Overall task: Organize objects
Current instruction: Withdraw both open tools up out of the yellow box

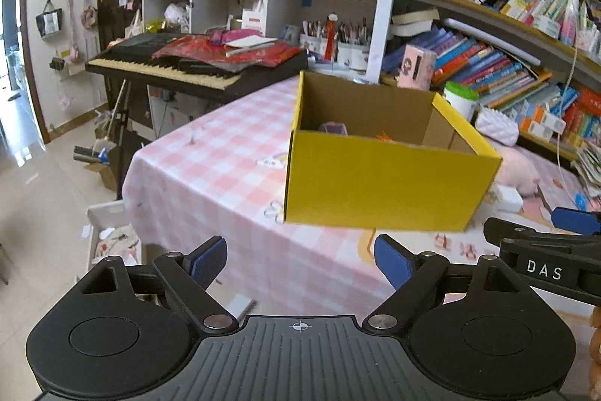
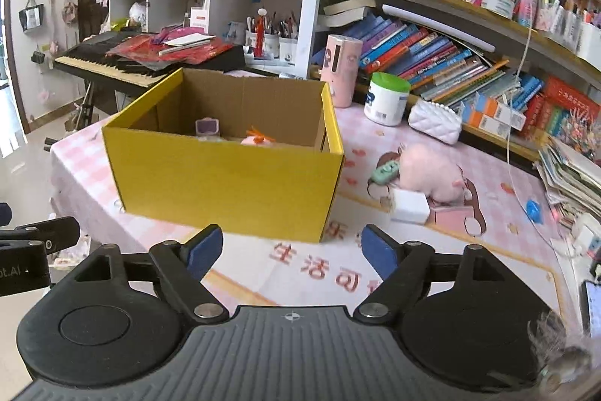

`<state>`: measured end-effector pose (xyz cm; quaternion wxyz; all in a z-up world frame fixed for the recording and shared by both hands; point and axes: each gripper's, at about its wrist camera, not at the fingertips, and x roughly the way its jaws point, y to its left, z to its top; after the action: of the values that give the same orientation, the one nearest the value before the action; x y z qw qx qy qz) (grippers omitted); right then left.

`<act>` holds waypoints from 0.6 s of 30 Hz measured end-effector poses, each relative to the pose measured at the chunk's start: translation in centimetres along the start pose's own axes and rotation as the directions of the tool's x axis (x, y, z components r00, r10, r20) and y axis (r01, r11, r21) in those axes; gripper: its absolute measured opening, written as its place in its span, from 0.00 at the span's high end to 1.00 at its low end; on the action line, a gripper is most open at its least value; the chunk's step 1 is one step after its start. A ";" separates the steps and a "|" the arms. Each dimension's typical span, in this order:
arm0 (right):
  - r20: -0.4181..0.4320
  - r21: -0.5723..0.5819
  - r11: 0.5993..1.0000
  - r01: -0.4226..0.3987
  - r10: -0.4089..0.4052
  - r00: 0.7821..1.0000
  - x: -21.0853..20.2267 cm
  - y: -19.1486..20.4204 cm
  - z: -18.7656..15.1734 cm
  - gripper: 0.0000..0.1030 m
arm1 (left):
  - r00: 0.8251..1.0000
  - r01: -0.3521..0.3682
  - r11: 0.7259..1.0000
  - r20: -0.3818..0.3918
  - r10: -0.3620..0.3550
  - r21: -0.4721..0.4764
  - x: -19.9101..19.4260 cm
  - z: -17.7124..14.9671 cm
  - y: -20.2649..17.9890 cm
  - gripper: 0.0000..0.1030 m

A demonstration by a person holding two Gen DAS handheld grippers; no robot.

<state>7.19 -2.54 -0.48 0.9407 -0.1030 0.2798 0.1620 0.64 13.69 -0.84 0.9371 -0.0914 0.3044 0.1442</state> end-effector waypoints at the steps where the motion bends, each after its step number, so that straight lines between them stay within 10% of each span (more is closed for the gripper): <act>1: -0.002 0.000 1.000 0.002 -0.002 1.000 -0.3 0.1 -0.3 0.20 | 1.000 0.002 1.000 -0.003 -0.002 0.004 -0.2 -0.2 0.0 0.14; 18: -0.050 0.032 0.998 0.051 -0.049 0.998 -4.2 0.4 -4.0 0.14 | 0.997 0.060 0.997 -0.050 -0.058 0.040 -2.5 -2.9 -0.1 0.14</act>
<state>1.77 -4.29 -1.48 0.9388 -0.0984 0.3027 0.1314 -2.92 12.32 -1.66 0.9350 -0.0843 0.3274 0.1075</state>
